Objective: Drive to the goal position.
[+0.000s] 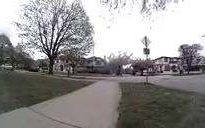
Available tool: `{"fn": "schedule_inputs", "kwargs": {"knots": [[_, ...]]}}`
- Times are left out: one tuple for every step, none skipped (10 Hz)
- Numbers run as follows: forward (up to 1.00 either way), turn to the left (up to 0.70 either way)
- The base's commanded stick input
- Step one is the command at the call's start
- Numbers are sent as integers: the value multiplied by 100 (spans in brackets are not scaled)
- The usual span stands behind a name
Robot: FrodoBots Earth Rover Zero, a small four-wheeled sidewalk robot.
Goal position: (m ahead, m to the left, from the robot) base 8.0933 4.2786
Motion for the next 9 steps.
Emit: {"fn": "schedule_inputs", "kwargs": {"knots": [[85,0],[85,0],[85,0],[85,0],[85,0],[85,0],[85,-21],[85,-30],[85,-34]]}}
